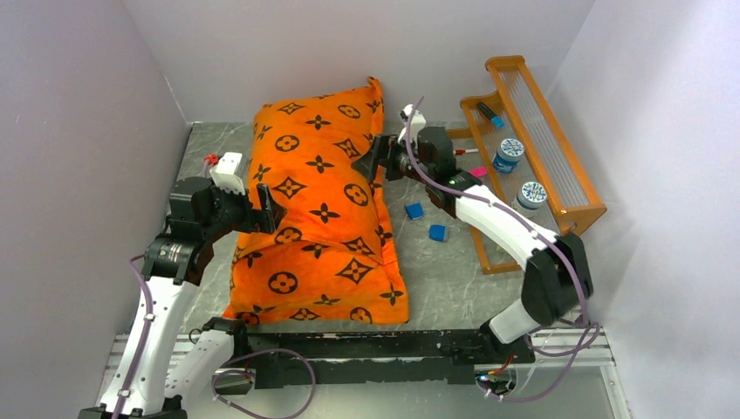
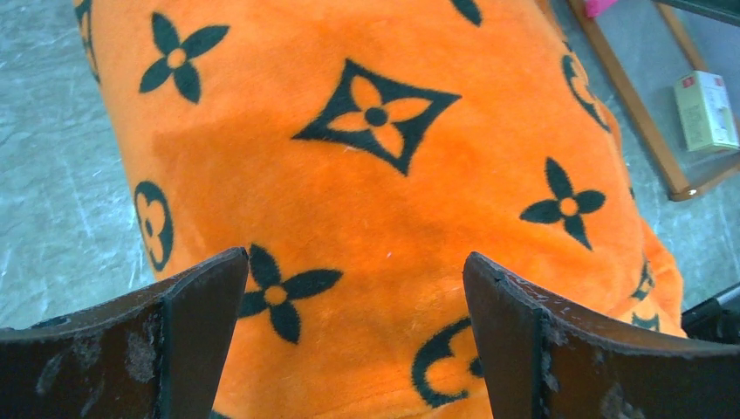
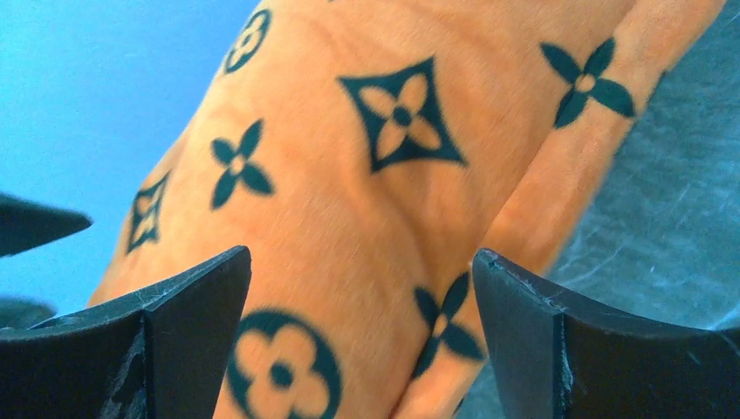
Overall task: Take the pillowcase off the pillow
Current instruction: Adjust the pillow at the center of the board, then remove the pillow from the pillowcase.
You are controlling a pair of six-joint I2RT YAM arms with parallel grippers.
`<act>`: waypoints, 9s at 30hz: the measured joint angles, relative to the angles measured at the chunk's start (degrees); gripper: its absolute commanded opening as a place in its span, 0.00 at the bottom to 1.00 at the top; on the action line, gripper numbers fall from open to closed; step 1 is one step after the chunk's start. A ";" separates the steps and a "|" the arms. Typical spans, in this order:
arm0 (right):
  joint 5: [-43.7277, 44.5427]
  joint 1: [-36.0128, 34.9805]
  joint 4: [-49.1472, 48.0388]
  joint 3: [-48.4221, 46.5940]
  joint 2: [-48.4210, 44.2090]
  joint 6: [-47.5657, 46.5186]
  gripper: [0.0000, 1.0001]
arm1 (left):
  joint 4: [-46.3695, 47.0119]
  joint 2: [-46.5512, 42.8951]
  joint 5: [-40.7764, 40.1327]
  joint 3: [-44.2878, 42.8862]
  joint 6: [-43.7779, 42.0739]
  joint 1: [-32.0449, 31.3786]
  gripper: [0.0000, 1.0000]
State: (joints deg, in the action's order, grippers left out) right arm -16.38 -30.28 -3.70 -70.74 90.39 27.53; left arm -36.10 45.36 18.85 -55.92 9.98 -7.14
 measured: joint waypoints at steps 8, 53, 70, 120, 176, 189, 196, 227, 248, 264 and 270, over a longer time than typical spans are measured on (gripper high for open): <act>-1.64 -1.16 -1.16 17.05 -15.72 3.72 1.00 | -1.51 -0.59 -5.68 0.04 0.28 -1.20 0.98; 8.57 -3.93 12.90 38.62 -40.33 -2.71 0.00 | 12.15 27.63 -3.63 -14.53 12.41 0.63 0.98; 9.86 -3.13 10.19 42.21 -43.52 -3.15 0.00 | 31.34 52.65 14.64 -20.13 27.17 9.60 0.98; 12.92 -2.19 -1.62 6.91 5.64 -18.18 0.11 | 21.84 42.16 10.47 -19.93 10.88 20.94 0.31; 5.79 -16.59 5.53 27.21 -33.38 -25.92 1.00 | 11.08 2.64 -3.06 3.65 -16.63 -20.09 0.98; 3.56 -18.05 -1.05 32.48 -33.35 -29.55 1.00 | 13.55 2.08 -4.28 10.34 -16.81 -20.13 0.98; 0.63 -18.10 -5.11 33.31 -31.93 -29.90 1.00 | 13.88 2.40 -13.44 10.27 -16.04 -20.52 0.98; -13.66 -22.69 -4.02 10.97 -8.09 -47.39 0.93 | 16.39 -3.17 -20.96 13.55 -11.17 -16.70 0.87; -11.15 -24.85 5.40 -0.94 3.56 -57.48 0.92 | 16.55 -1.97 -19.15 13.55 -10.78 -15.15 0.84; -7.63 -25.29 8.55 2.43 0.09 -58.38 0.00 | 16.61 -0.81 -18.84 13.92 -10.73 -14.95 0.85; -5.29 -25.27 8.17 7.15 -5.27 -57.92 0.00 | 16.98 -0.02 -17.42 13.92 -10.32 -15.06 0.85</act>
State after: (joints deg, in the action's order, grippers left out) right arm -21.67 -55.55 4.47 -63.59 85.12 -30.39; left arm -19.11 45.34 1.43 -42.00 -0.34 -22.20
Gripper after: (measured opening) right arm 0.017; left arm 0.846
